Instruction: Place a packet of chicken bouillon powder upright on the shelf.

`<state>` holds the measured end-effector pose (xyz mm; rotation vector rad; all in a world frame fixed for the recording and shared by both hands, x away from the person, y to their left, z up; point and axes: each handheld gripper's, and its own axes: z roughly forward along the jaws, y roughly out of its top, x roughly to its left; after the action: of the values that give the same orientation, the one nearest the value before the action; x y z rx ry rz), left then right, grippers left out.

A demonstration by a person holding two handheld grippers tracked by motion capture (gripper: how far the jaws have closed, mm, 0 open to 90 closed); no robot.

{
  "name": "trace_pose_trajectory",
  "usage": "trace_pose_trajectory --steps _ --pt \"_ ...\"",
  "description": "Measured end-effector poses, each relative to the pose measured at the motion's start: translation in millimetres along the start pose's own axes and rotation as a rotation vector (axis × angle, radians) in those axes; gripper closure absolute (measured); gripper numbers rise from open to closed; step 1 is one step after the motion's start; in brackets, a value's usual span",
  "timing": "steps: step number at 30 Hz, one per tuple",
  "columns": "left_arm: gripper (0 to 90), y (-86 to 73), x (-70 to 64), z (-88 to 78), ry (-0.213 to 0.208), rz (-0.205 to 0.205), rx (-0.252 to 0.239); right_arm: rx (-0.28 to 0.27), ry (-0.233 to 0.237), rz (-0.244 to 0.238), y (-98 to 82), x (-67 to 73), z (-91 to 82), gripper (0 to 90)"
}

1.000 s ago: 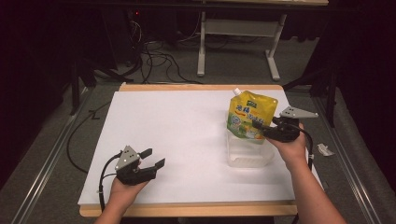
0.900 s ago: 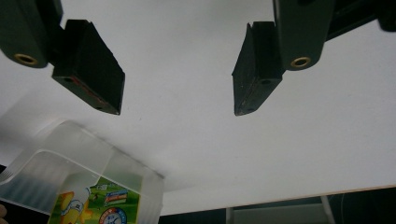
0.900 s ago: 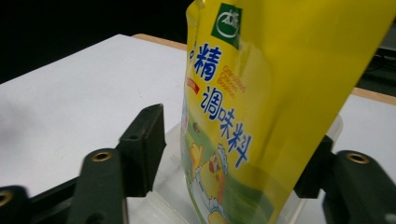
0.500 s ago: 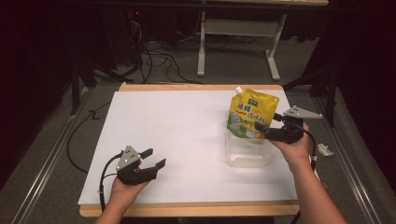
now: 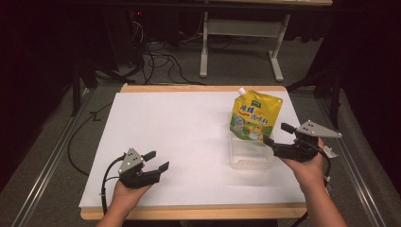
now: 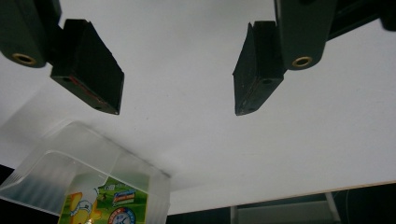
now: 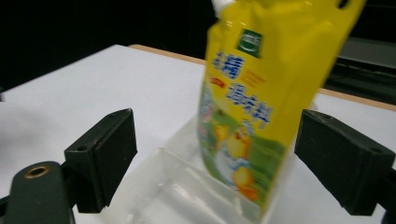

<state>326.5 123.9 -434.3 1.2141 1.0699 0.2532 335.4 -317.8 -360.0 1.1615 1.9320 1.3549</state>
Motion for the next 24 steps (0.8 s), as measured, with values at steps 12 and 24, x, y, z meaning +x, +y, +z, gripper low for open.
trace_pose_trajectory --steps 12,24 --pt "32.6 -3.8 -4.6 2.9 -0.019 0.018 0.021 0.002 0.175 -0.063 -1.5 89.1 26.3 12.7" --pt "31.4 -7.8 -2.6 7.4 -0.007 0.029 0.04 0.024 0.261 -0.066 -38.7 109.8 43.6 15.7"
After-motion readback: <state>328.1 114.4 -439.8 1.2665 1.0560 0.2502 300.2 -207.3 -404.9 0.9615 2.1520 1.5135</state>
